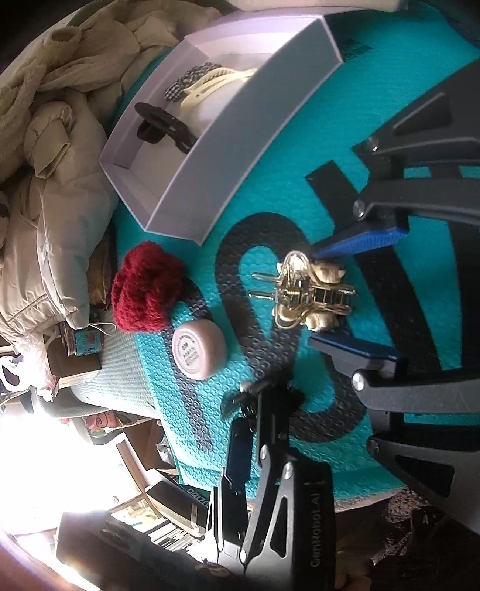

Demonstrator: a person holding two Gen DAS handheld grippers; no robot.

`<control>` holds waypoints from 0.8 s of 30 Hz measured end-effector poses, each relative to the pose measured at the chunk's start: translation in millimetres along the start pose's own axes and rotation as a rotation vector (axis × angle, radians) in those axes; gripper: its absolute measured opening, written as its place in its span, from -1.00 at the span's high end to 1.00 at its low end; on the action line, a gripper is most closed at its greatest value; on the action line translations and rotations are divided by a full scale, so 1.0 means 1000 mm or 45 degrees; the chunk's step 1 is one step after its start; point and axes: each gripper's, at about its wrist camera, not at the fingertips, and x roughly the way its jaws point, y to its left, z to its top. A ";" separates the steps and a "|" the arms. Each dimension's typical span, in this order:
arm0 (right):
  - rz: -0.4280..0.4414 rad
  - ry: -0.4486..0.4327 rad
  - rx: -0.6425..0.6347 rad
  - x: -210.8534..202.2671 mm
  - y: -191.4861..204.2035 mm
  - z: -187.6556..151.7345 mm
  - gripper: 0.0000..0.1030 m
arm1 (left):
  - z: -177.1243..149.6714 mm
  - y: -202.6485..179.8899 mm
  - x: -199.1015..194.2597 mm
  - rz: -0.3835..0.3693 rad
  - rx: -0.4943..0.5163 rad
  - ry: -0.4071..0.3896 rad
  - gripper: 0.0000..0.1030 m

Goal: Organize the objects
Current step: 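Grasp the gold claw clip with the right tool while the left tool reaches the small black clip, then grasp the small black claw clip with the left tool while the right tool holds the gold clip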

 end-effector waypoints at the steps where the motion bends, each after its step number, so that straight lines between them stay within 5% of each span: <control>1: 0.002 0.000 0.005 -0.001 0.000 -0.002 0.19 | 0.000 -0.002 0.000 -0.004 0.010 0.002 -0.10; 11: 0.014 0.007 0.023 0.002 -0.002 -0.009 0.15 | -0.003 -0.013 0.003 0.020 0.063 -0.003 -0.25; 19: -0.003 -0.038 0.020 0.006 0.000 -0.007 0.16 | -0.005 -0.010 0.004 0.096 0.083 -0.013 0.26; 24: 0.000 -0.046 0.028 0.006 0.001 -0.005 0.17 | -0.004 -0.006 0.000 0.083 0.054 -0.018 0.27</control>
